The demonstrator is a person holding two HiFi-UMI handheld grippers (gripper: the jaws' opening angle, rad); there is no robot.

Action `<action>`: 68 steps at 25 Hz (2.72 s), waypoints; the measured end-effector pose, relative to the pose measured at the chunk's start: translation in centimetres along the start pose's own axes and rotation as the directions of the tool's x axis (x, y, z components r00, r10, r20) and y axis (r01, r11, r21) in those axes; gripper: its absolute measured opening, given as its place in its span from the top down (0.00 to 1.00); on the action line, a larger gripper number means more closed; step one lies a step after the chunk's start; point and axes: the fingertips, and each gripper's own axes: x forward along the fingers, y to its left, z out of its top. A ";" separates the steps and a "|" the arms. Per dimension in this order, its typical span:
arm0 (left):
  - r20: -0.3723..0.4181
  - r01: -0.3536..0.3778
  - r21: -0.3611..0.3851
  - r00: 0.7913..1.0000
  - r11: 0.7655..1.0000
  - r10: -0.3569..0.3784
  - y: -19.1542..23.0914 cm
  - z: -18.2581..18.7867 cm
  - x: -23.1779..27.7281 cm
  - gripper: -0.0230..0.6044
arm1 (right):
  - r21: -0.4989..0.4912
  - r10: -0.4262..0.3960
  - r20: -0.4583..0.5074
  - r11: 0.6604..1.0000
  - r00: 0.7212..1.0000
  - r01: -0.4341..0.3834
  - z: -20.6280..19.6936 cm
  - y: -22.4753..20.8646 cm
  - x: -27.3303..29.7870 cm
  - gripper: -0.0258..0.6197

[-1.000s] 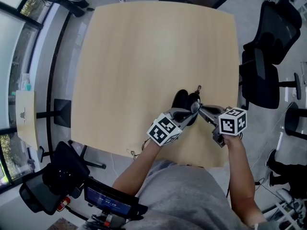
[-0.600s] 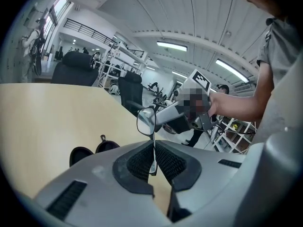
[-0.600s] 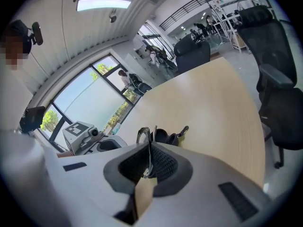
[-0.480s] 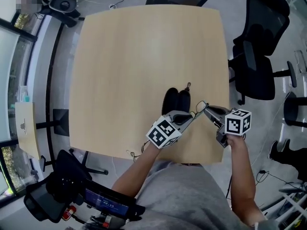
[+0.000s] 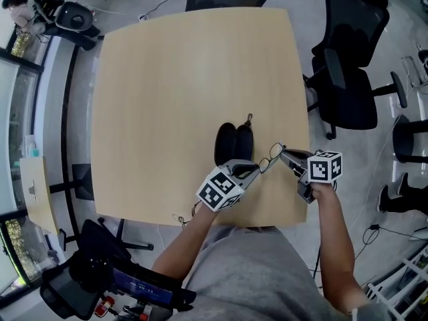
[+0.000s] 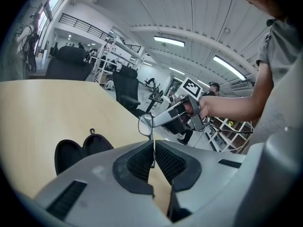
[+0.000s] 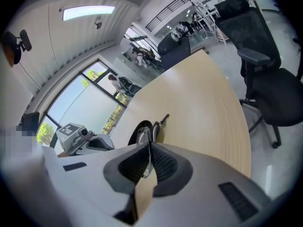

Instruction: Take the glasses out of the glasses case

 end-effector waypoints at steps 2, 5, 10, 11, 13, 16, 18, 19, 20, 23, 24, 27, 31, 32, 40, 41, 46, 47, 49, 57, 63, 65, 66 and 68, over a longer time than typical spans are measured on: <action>-0.008 0.001 -0.003 1.000 1.000 -0.001 -0.1 -0.4 0.1 0.94 | 0.015 -0.009 -0.012 1.000 1.000 0.009 -0.6 -0.9 0.2 0.93; -0.022 0.001 -0.008 1.000 1.000 -0.001 -0.2 -0.9 0.2 0.94 | 0.035 -0.014 -0.027 0.999 1.000 0.015 -1.4 -2.1 0.5 0.93; -0.045 0.001 -0.019 0.999 1.000 -0.002 -0.2 -2.0 0.3 0.94 | 0.066 -0.031 -0.058 0.997 0.998 0.035 -2.5 -4.0 1.3 0.93; -0.048 0.001 -0.021 0.999 1.000 -0.002 -0.3 -2.2 0.3 0.94 | 0.073 -0.031 -0.061 0.997 0.998 0.036 -2.7 -4.3 1.4 0.93; -0.055 0.001 -0.023 0.998 1.000 -0.002 -0.4 -2.5 0.3 0.94 | 0.089 -0.027 -0.061 0.996 0.998 0.033 -2.9 -4.7 1.5 0.93; -0.063 0.001 -0.024 0.998 1.000 -0.002 -0.7 -2.9 0.3 0.94 | 0.109 -0.031 -0.074 0.993 0.997 0.039 -3.4 -5.5 1.9 0.93; -0.068 0.002 -0.024 0.998 1.000 -0.004 -0.8 -3.0 0.4 0.94 | 0.115 -0.043 -0.086 0.992 0.995 0.052 -3.7 -6.2 2.0 0.93; -0.070 0.002 -0.025 0.998 1.000 -0.004 -0.9 -3.0 0.4 0.94 | 0.115 -0.050 -0.091 0.992 0.995 0.060 -3.7 -6.5 2.0 0.93; -0.073 0.001 -0.024 0.997 1.000 -0.003 -1.0 -3.1 0.4 0.94 | 0.114 -0.056 -0.096 0.991 0.994 0.067 -3.8 -6.8 2.1 0.93; -0.077 0.000 -0.024 0.997 1.000 -0.002 -1.1 -3.3 0.5 0.94 | 0.096 -0.081 -0.120 0.991 0.990 0.092 -4.0 -7.3 2.3 0.93; -0.078 0.000 -0.024 0.997 1.000 -0.002 -1.2 -3.4 0.4 0.94 | 0.085 -0.090 -0.130 0.991 0.987 0.101 -4.2 -7.4 2.4 0.93; -0.084 -0.007 -0.023 0.996 1.000 0.005 -1.4 -3.9 0.2 0.94 | 0.038 -0.125 -0.168 0.990 0.978 0.133 -4.8 -7.7 2.8 0.93; -0.079 -0.020 -0.021 0.997 1.000 0.019 -1.7 -4.4 -0.3 0.94 | -0.034 -0.190 -0.192 0.982 0.963 0.187 -5.3 -7.9 2.9 0.93; -0.077 -0.025 -0.021 0.997 0.999 0.023 -1.8 -4.5 -0.5 0.94 | -0.054 -0.209 -0.193 0.978 0.959 0.202 -5.4 -8.0 2.9 0.93; -0.055 -0.068 -0.016 0.996 0.998 0.067 -2.5 -5.0 -2.0 0.94 | -0.255 -0.358 -0.192 0.917 0.914 0.306 -5.5 -7.8 2.5 0.93; -0.052 -0.072 -0.016 0.996 0.997 0.071 -2.6 -5.0 -2.2 0.94 | -0.291 -0.382 -0.191 0.902 0.904 0.319 -5.5 -7.8 2.5 0.93; -0.043 -0.092 -0.012 0.995 0.996 0.091 -3.4 -5.4 -3.1 0.94 | -0.462 -0.492 -0.199 0.810 0.847 0.362 -6.3 -8.3 2.3 0.92; -0.041 -0.097 -0.012 0.994 0.995 0.097 -3.6 -5.5 -3.3 0.94 | -0.477 -0.505 -0.196 0.798 0.840 0.369 -6.4 -8.5 2.3 0.92; -0.035 -0.109 -0.013 0.994 0.994 0.108 -3.8 -5.5 -3.7 0.94 | -0.496 -0.530 -0.172 0.775 0.830 0.392 -6.3 -8.7 2.0 0.92; 0.021 -0.160 -0.008 0.987 0.987 0.160 -5.6 -4.9 -6.0 0.94 | -0.477 -0.480 0.042 0.761 0.876 0.440 -4.6 -5.8 -1.1 0.93; 0.183 -0.214 0.003 0.960 0.977 0.210 -8.0 -1.6 -9.8 0.94 | -0.445 -0.270 0.226 0.826 0.936 0.346 -2.5 2.1 -6.3 0.94; 0.241 -0.242 0.019 0.943 0.970 0.230 -9.1 -0.2 -11.4 0.94 | -0.461 -0.199 0.281 0.830 0.939 0.314 -1.8 5.2 -8.6 0.95; 0.269 -0.255 0.026 0.933 0.966 0.239 -9.7 0.4 -12.3 0.94 | -0.471 -0.165 0.308 0.829 0.937 0.301 -1.5 6.8 -9.8 0.95; 0.327 -0.283 0.036 0.910 0.959 0.256 -11.1 1.7 -14.0 0.94 | -0.494 -0.105 0.361 0.821 0.927 0.286 -1.0 9.8 -12.3 0.95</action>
